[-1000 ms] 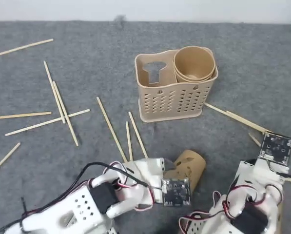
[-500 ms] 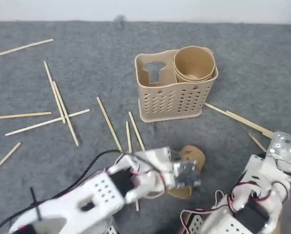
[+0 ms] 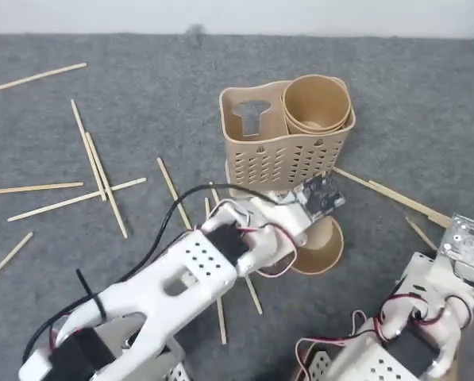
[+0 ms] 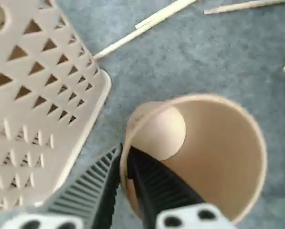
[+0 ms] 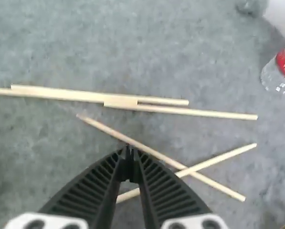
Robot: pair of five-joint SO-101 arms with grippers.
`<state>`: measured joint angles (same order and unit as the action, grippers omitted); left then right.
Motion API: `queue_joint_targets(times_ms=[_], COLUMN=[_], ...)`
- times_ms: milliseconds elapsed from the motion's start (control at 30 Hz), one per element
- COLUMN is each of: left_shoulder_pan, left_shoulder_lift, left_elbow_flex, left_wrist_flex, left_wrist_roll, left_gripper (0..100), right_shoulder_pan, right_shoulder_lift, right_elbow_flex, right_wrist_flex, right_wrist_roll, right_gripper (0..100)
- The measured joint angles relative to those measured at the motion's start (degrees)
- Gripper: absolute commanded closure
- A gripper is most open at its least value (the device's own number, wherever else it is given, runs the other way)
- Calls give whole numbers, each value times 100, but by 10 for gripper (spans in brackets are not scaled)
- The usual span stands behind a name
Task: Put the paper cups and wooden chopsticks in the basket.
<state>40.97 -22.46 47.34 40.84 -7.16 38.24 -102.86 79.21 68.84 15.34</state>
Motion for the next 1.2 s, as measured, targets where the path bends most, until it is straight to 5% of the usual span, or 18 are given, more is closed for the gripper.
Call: queue_joint_targets(times_ms=[300,633,1200], left_shoulder_pan=[0,-668,-730], left_shoulder_lift=[53,545,809], left_elbow_flex=[-1389,-1952,-5969], left_wrist_flex=[1890,2057,4316], left_wrist_roll=[431,703,1767], left_gripper=[987,987,987], right_shoulder_pan=[0,0,0], right_shoulder_lift=[0,9,53], right_elbow_flex=[220,237,774], right_wrist_flex=[0,0,-255], right_wrist_roll=[0,0,0], right_gripper=[991,991,991])
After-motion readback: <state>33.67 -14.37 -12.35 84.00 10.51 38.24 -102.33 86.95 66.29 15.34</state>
